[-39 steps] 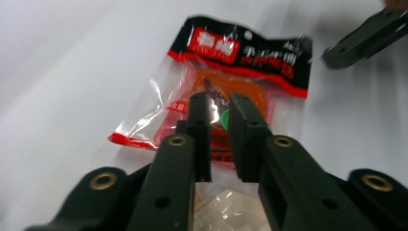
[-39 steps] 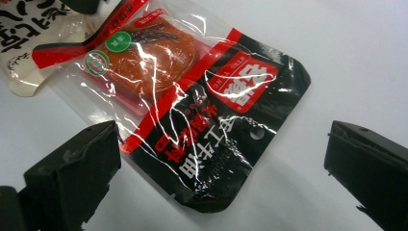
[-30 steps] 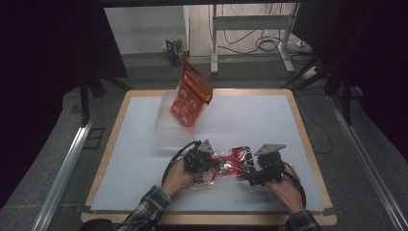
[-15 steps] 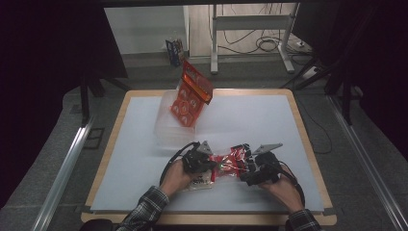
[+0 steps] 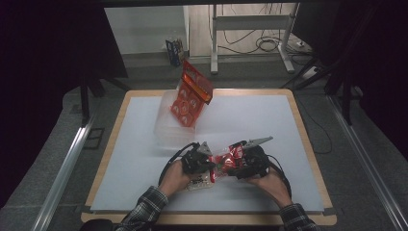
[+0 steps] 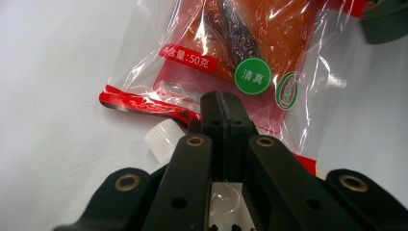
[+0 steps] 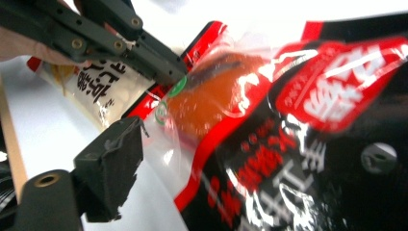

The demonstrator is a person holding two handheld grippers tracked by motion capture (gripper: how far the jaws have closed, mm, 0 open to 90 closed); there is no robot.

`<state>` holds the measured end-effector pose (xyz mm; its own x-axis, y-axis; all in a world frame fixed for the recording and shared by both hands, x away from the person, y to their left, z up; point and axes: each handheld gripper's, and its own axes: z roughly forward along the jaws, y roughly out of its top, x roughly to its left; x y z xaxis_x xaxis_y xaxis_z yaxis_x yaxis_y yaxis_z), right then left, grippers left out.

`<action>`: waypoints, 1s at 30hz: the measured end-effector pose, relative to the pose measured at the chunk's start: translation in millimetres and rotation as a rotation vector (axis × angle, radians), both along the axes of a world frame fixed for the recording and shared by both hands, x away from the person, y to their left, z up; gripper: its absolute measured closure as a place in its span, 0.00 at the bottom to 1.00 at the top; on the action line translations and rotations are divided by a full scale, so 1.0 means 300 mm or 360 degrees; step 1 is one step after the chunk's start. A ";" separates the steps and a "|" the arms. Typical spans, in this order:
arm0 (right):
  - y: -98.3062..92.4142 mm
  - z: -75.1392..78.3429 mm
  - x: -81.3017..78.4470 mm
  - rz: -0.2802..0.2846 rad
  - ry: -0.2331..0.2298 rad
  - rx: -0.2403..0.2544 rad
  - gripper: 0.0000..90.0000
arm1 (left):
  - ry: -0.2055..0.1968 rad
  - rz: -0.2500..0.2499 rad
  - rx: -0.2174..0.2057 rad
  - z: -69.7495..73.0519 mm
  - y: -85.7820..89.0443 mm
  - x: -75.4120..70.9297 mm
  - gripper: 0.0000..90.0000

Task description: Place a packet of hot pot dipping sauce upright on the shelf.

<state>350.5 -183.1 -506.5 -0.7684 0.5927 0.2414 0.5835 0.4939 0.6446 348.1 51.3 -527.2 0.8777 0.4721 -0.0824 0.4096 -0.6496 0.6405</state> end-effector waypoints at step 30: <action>0.031 0.107 0.019 -0.0071 0.0030 0.0104 0.78 | -0.0125 0.0048 -0.0026 0.049 0.031 -0.045 0.67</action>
